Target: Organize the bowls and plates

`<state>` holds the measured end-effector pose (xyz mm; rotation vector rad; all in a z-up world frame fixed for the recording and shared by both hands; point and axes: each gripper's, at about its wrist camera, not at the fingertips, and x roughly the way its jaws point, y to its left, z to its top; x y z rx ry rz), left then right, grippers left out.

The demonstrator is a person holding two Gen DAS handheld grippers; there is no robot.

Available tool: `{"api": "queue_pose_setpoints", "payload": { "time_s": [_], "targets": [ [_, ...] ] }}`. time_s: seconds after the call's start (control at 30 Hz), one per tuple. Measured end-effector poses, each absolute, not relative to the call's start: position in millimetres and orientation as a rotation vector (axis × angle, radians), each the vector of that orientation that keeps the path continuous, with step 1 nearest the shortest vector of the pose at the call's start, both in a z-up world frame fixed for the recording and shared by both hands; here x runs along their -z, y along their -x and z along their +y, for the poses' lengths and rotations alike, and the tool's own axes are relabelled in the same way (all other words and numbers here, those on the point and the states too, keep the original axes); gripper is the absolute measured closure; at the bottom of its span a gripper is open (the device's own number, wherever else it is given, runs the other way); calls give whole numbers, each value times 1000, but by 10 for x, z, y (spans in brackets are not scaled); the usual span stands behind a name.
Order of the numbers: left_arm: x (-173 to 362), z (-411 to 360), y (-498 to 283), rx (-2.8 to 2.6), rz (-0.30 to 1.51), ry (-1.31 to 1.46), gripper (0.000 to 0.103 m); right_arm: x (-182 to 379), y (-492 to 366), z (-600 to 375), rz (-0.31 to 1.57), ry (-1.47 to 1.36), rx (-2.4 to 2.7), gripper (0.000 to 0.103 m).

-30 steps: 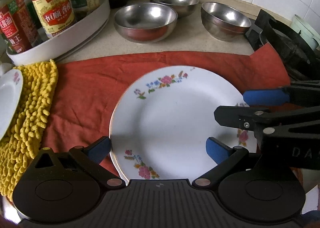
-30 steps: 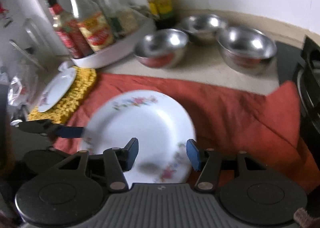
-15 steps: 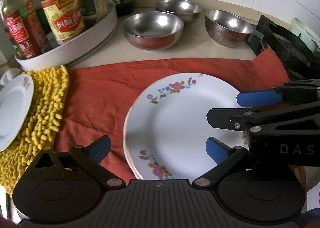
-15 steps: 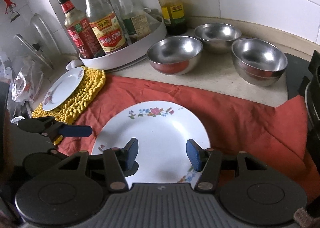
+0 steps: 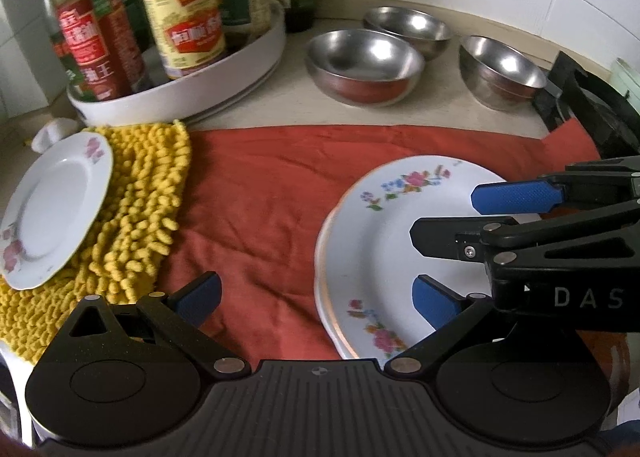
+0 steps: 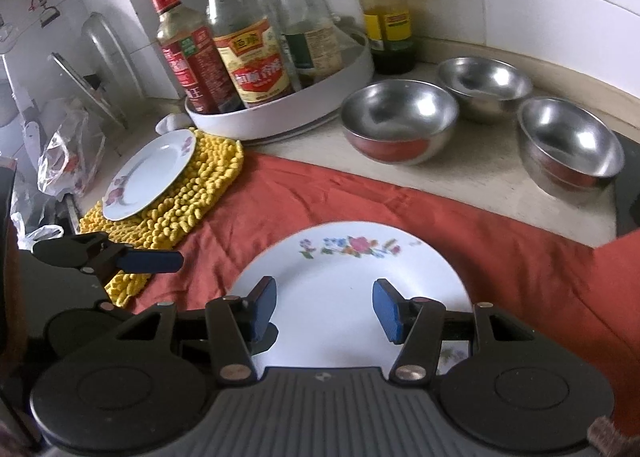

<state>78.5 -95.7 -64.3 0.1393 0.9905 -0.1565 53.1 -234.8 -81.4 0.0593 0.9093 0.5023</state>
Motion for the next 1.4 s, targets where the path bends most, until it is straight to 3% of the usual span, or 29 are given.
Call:
{"api": "queue_pose_setpoints", "payload": {
  "time_s": [0.67,1.4],
  "targets": [
    [621,-298,-1041,61,1009,-107,0,813,-908,-1669,937,-5,-600,53],
    [461,1240,-1396,-241,1002,2,0,760,-1631,-414,895,111,-771,53]
  ]
}}
